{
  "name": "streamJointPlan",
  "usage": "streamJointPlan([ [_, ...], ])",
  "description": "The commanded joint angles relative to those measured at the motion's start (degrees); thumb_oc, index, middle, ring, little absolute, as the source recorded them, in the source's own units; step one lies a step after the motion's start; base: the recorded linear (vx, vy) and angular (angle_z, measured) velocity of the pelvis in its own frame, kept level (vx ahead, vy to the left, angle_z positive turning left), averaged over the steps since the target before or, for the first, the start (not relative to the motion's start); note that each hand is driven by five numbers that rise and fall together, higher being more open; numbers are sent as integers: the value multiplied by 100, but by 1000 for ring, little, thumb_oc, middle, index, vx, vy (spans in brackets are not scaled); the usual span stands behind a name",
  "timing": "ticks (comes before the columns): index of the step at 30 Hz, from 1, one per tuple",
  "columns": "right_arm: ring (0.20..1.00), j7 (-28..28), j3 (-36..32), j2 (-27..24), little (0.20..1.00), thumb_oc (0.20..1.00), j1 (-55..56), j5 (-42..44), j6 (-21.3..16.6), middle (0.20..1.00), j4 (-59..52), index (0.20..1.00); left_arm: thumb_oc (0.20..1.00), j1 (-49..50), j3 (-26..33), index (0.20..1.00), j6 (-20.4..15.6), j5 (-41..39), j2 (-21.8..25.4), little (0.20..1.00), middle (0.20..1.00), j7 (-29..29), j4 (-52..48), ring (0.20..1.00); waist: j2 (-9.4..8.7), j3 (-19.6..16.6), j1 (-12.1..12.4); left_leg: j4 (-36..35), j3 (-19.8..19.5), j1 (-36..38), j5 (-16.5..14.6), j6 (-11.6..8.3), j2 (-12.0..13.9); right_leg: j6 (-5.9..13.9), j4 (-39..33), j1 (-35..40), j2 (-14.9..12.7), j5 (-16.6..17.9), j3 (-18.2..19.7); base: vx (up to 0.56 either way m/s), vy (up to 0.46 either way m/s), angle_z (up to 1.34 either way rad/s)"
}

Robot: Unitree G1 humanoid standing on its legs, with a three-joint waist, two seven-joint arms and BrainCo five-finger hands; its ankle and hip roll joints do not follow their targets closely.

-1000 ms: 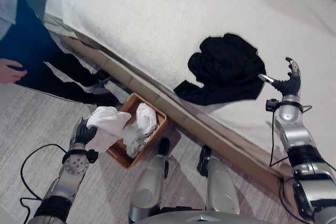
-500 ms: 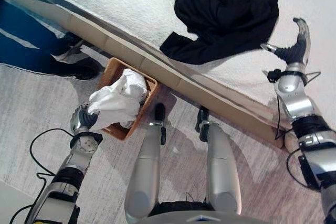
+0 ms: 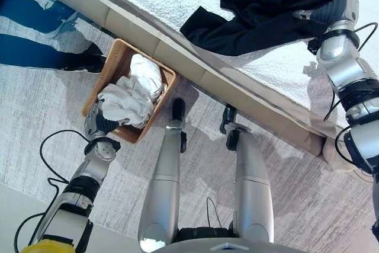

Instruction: Pick up clothes into the bucket

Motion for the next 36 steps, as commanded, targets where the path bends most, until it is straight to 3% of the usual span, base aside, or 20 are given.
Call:
streamJointPlan([
  [1, 1000, 424, 433, -240, 1000, 1000, -334, -199, 92, 1000, 319, 1000, 1000, 411, 295, 1000, -290, -565, 90, 1000, 1000, 83, -450, 1000, 199, -136, 127, 211, -162, 111, -475, 35, -134, 370, -106, 478, -122, -391, 340, 21, -63, 11],
  [2, 1000, 749, 628, -231, 1000, 1000, -382, -275, 130, 1000, 468, 1000, 1000, 502, 456, 1000, -517, -1018, -74, 1000, 1000, 62, -739, 1000, 254, -136, 211, 149, -201, 103, -425, 13, -174, 372, -89, 460, -154, -397, 303, 12, -56, 20],
  [4, 768, 923, 651, -210, 768, 768, -363, -185, 113, 768, 462, 768, 1000, 551, 519, 1000, -622, -1183, -147, 1000, 1000, -2, -949, 1000, 283, -136, 225, 110, -229, 107, -403, 4, -196, 371, -81, 456, -175, -407, 275, 11, -58, 23],
  [5, 379, 1272, 699, -214, 379, 379, -340, -53, 73, 379, 352, 379, 1000, 647, 609, 1000, -1060, -1723, -267, 1000, 1000, -226, -1388, 1000, 313, -136, 268, 60, -279, 102, -365, -14, -229, 378, -51, 442, -209, -419, 237, 9, -46, 17],
  [6, 200, 1258, 661, -223, 200, 200, -340, 70, 52, 200, 312, 200, 1000, 716, 613, 1000, -1164, -1937, -349, 1000, 1000, -319, -1441, 1000, 319, -136, 275, 37, -294, 120, -353, -18, -241, 380, -56, 459, -222, -424, 223, 14, -47, 21],
  [9, 200, 1276, 563, -169, 200, 200, -218, 230, -49, 200, 261, 200, 1000, 762, 507, 1000, -1415, -2434, -497, 1000, 1000, -643, -1571, 1000, 321, -136, 288, -20, -321, 174, -330, -22, -256, 381, -89, 510, -237, -425, 214, 4, -11, 13],
  [19, 200, 906, -15, -210, 200, 200, 401, 451, -362, 200, -769, 200, 1000, 794, -312, 1000, -1667, -2650, -638, 1000, 1000, -1390, -2580, 1000, 183, -136, 224, -496, -354, 988, -215, -106, -189, 425, -475, 1247, -201, -328, 161, -19, -14, 3],
  [20, 200, 878, -130, -267, 200, 200, 452, 502, -418, 200, -956, 200, 1000, 679, -331, 1000, -1685, -2620, -613, 1000, 1000, -1445, -2688, 1000, 165, -136, 187, -633, -336, 979, 6, -105, -172, 397, -617, 1236, -199, -112, 121, -94, 49, -3],
  [26, 200, 852, -1089, -716, 200, 200, 1773, 807, -707, 200, -2526, 200, 1000, 409, -470, 1000, -1764, -2377, -110, 1000, 1000, -1880, -3262, 1000, -80, -136, -97, -1219, -161, 2518, 11, -144, 47, 490, -1315, 2697, -19, 48, 207, -13, 22, -11],
  [31, 200, 973, -1897, -905, 200, 200, 2782, 891, -810, 200, -3390, 200, 1000, 387, -310, 1000, -1747, -2388, 46, 1000, 1000, -2136, -3467, 1000, -172, -154, -246, -1686, -53, 3415, 86, -172, 141, 553, -1757, 3541, 90, 191, 217, 18, 5, -26],
  [35, 200, 1398, -2491, -932, 200, 200, 3790, 1043, -886, 200, -4151, 200, 1000, 557, -93, 1000, -1696, -2317, 43, 1000, 1000, -2398, -3616, 1000, -248, -784, -418, -2214, 84, 4075, 152, -217, 254, 621, -2357, 4160, 229, 327, 193, 91, -13, -20],
  [36, 200, 1402, -2512, -932, 200, 200, 3823, 1041, -878, 200, -4173, 200, 1000, 566, -100, 1000, -1693, -2317, 44, 1000, 1000, -2400, -3622, 1000, -247, -789, -409, -2234, 84, 4091, 159, -218, 257, 621, -2375, 4176, 233, 335, 191, 113, -28, -36],
])
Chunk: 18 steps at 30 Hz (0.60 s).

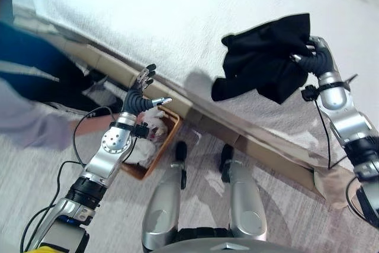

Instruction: Pick up clothes into the bucket

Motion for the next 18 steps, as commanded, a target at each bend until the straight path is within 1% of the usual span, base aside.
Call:
streamJointPlan([
  [1, 200, 373, -377, -384, 200, 200, 10, 401, -445, 200, -723, 200, 1000, 248, 255, 1000, -207, 298, -42, 1000, 1000, -262, -504, 1000, -224, -897, -131, -124, -58, 189, -250, -210, 158, 292, -709, 607, 98, 140, 92, 63, -11, -34],
  [2, 200, 378, -392, -384, 200, 200, 35, 402, -439, 200, -739, 200, 1000, 259, 252, 1000, -203, 299, -42, 1000, 1000, -264, -513, 1000, -223, -894, -121, -144, -55, 214, -245, -210, 163, 292, -733, 632, 103, 150, 93, 100, -12, -30],
  [5, 200, 744, -432, -426, 200, 200, 242, 713, -455, 200, -1118, 200, 1000, 342, 358, 1000, -155, 379, -71, 1000, 1000, -363, -693, 1000, -268, -1242, -180, -354, 83, 530, -260, -232, 223, 344, -1094, 935, 206, 246, 136, 78, -14, -26],
  [9, 200, 1334, -388, -455, 200, 200, 500, 1436, -430, 200, -1698, 200, 1000, 323, 373, 1000, -81, 502, -93, 1000, 1000, -504, -887, 1000, -342, -1622, -217, -471, 261, 898, -320, -260, 341, 368, -1430, 1335, 261, 310, 195, 101, -19, -23],
  [10, 200, 1523, -294, -446, 200, 200, 473, 1654, -424, 200, -1868, 200, 1000, 271, 331, 1000, -65, 522, -104, 1000, 1000, -545, -883, 1000, -363, -1716, -225, -460, 299, 967, -346, -267, 349, 369, -1482, 1411, 274, 321, 215, 88, -14, -20],
  [13, 200, 1825, -133, -461, 200, 200, 453, 2025, -389, 200, -2198, 200, 1000, 205, 236, 1000, -30, 547, -125, 1000, 1000, -654, -901, 1000, -384, -1907, -230, -471, 409, 1182, -419, -276, 410, 359, -1614, 1650, 293, 310, 254, 112, -13, -13],
  [14, 200, 2027, -31, -450, 200, 200, 414, 2205, -347, 200, -2451, 200, 1000, 134, 128, 1000, 10, 539, -148, 1000, 1000, -737, -887, 1000, -393, -2030, -234, -464, 452, 1285, -456, -279, 434, 345, -1646, 1780, 305, 285, 262, 141, -9, -13],
  [16, 200, 2204, 139, -472, 200, 200, 299, 2322, -311, 200, -2708, 200, 1000, 4, -66, 1000, 50, 531, -137, 1000, 1000, -862, -883, 1000, -391, -2134, -254, -480, 490, 1401, -494, -280, 458, 336, -1671, 1897, 307, 256, 263, 103, -8, -10],
  [18, 200, 2204, 140, -474, 200, 200, 296, 2324, -309, 200, -2708, 200, 1000, 0, -66, 1000, 48, 531, -140, 1000, 1000, -862, -878, 1000, -390, -2123, -253, -485, 491, 1415, -495, -280, 459, 335, -1675, 1910, 308, 256, 263, 39, -1, -2],
])
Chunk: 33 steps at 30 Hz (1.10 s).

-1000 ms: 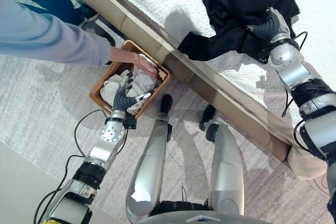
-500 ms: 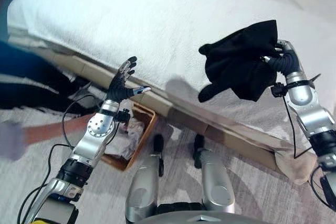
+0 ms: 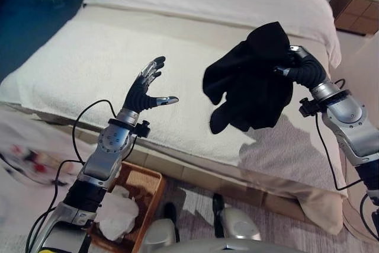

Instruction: Pick up clothes into the bucket

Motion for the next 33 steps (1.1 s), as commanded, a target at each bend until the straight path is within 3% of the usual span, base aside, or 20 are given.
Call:
streamJointPlan([
  [1, 200, 151, 255, -118, 200, 200, -499, 525, -302, 200, -418, 200, 1000, -214, -402, 1000, -112, 86, 27, 1000, 1000, -206, -70, 1000, -333, -591, -1, 627, -25, -327, -552, -82, -66, 368, -146, 253, -305, -139, -21, 69, 0, -1],
  [6, 200, 334, 611, -19, 200, 200, -801, 773, -250, 200, -782, 200, 1000, -768, -1067, 1000, 2, 122, -39, 1000, 1000, -390, 68, 1000, -294, -723, -87, 593, -75, -196, -590, -59, -73, 353, -57, 364, -314, -231, -52, 67, 6, 1],
  [12, 200, 545, 1097, 126, 200, 200, -1151, 1039, -208, 200, -1093, 200, 1000, -1139, -1591, 1000, 94, 352, -473, 1000, 1000, -395, 388, 1000, -303, -834, -119, 519, -135, -153, -580, -61, -90, 358, -107, 463, -340, -262, -137, 12, 2, 1],
  [21, 200, 677, 1542, 307, 200, 200, -1396, 1397, -125, 200, -1269, 200, 1000, -1558, -2159, 1000, 286, -399, -922, 1000, 1000, -624, 597, 1000, -293, -827, -145, 511, -202, -191, -538, -67, -103, 367, -173, 515, -390, -246, -204, -4, 2, 1],
  [22, 200, 665, 1554, 336, 200, 200, -1373, 1438, -133, 200, -1270, 200, 940, -1566, -2208, 940, 319, -582, -945, 940, 940, -661, 610, 940, -288, -824, -150, 511, -205, -189, -538, -64, -107, 369, -177, 521, -394, -244, -203, 0, 0, 0],
  [23, 200, 665, 1569, 356, 200, 200, -1361, 1434, -139, 200, -1274, 200, 200, -1555, -2238, 200, 347, -753, -959, 200, 200, -702, 615, 200, -283, -826, -152, 513, -208, -181, -539, -61, -116, 373, -183, 530, -400, -238, -200, 0, 0, 0],
  [31, 200, 529, 1183, 671, 200, 200, -969, 1354, -213, 200, -1409, 200, 200, -1089, -2141, 200, 514, -1395, -1149, 200, 200, -763, 820, 200, -253, -831, -172, 525, -227, -188, -550, -41, -137, 372, -203, 544, -430, -225, -197, 0, 0, 0],
  [32, 329, 478, 1102, 728, 329, 329, -900, 1305, -230, 329, -1403, 329, 200, -1003, -2106, 200, 532, -1478, -1173, 200, 200, -769, 823, 200, -247, -830, -173, 529, -233, -189, -554, -38, -145, 369, -201, 539, -430, -225, -191, 0, 0, 0],
  [33, 1000, 446, 1043, 764, 1000, 1000, -832, 1277, -235, 1000, -1403, 1000, 200, -927, -2085, 200, 555, -1544, -1191, 200, 200, -774, 827, 200, -250, -835, -171, 539, -234, -195, -558, -35, -146, 368, -201, 538, -431, -225, -189, 0, 0, 0],
])
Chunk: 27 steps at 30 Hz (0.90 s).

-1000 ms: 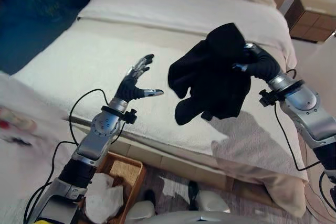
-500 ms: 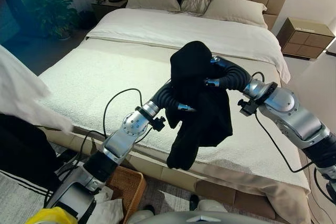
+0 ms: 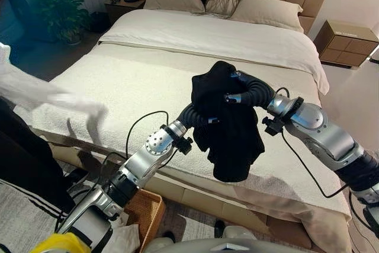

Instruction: Pick up clothes into the bucket

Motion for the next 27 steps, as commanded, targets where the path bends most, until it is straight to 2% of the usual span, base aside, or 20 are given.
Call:
streamJointPlan([
  [1, 1000, -176, -535, 559, 1000, 1000, -269, 318, -556, 1000, -657, 1000, 200, -75, -82, 200, 54, -351, -343, 200, 200, -106, 299, 200, -254, -255, -147, 592, -159, -284, -556, -33, -84, 370, -218, 437, -362, -222, -142, 0, 0, 0],
  [6, 1000, -341, -1206, 863, 1000, 1000, 540, 259, -592, 1000, -677, 1000, 200, 629, 320, 200, 118, -510, -284, 200, 200, -86, 97, 200, -243, -241, -134, 612, -158, -306, -574, -17, -86, 370, -215, 425, -367, -220, -138, 0, 0, 0],
  [7, 1000, -397, -1572, 1000, 1000, 1000, 995, 243, -617, 1000, -660, 1000, 200, 988, 547, 200, 127, -518, -258, 200, 200, -102, -17, 200, -238, -236, -122, 612, -159, -311, -579, -8, -87, 370, -218, 425, -370, -224, -152, 0, 0, 0],
  [9, 1000, -421, -1766, 1078, 1000, 1000, 1264, 228, -633, 1000, -627, 1000, 200, 1196, 685, 200, 125, -490, -227, 200, 200, -116, -67, 200, -239, -233, -116, 620, -157, -318, -586, -4, -90, 370, -213, 423, -372, -227, -153, 0, 0, 0],
  [10, 1000, -438, -2139, 1233, 1000, 1000, 1759, 159, -634, 1000, -549, 1000, 200, 1594, 950, 200, 123, -392, -123, 200, 200, -186, -186, 200, -246, -227, -105, 639, -159, -336, -599, 6, -99, 369, -215, 422, -376, -230, -150, 0, 0, 0],
  [13, 1000, -446, -2328, 1353, 1000, 1000, 2078, 107, -612, 1000, -475, 1000, 200, 1829, 1114, 200, 118, -340, -75, 200, 200, -228, -237, 200, -253, -239, -97, 649, -165, -347, -607, 11, -100, 368, -213, 412, -376, -234, -150, 0, 0, 0],
  [17, 1000, -535, -3024, 1920, 1000, 1000, 3268, -522, -541, 1000, -33, 1000, 200, 2692, 1997, 200, -58, 249, 133, 200, 200, -353, -332, 200, -266, -206, -84, 700, -181, -410, -633, 26, -111, 363, -187, 357, -370, -252, -137, 1, 0, 1],
  [18, 1000, -607, -3284, 2199, 1000, 1000, 3664, -764, -529, 1000, 210, 1000, 200, 3018, 2383, 200, -180, 557, 206, 200, 200, -316, -418, 200, -259, -167, -76, 721, -188, -450, -637, 28, -113, 362, -171, 317, -367, -258, -137, 0, 0, 0],
  [19, 1000, -607, -3280, 2205, 1000, 1000, 3676, -768, -529, 1000, 204, 1000, 200, 3034, 2385, 200, -178, 560, 211, 200, 200, -315, -428, 200, -264, -177, -76, 724, -188, -453, -640, 28, -113, 362, -169, 314, -367, -260, -137, 0, 0, 0],
  [24, 1000, -786, -3674, 2674, 1000, 1000, 4362, -1166, -547, 1000, 1124, 1000, 200, 3881, 3263, 200, -387, 963, 240, 200, 200, -172, -203, 200, -243, -83, -45, 821, -199, -558, -663, 37, -132, 357, -136, 246, -360, -273, -139, 0, 0, 0],
  [27, 1000, -1071, -3722, 2907, 1000, 1000, 4500, -1458, -651, 1000, 2042, 1000, 200, 4192, 3628, 200, -496, 1412, 261, 200, 200, 93, 128, 200, -222, -28, -27, 847, -216, -602, -663, 38, -136, 362, -123, 206, -353, -274, -149, 0, 0, 0],
])
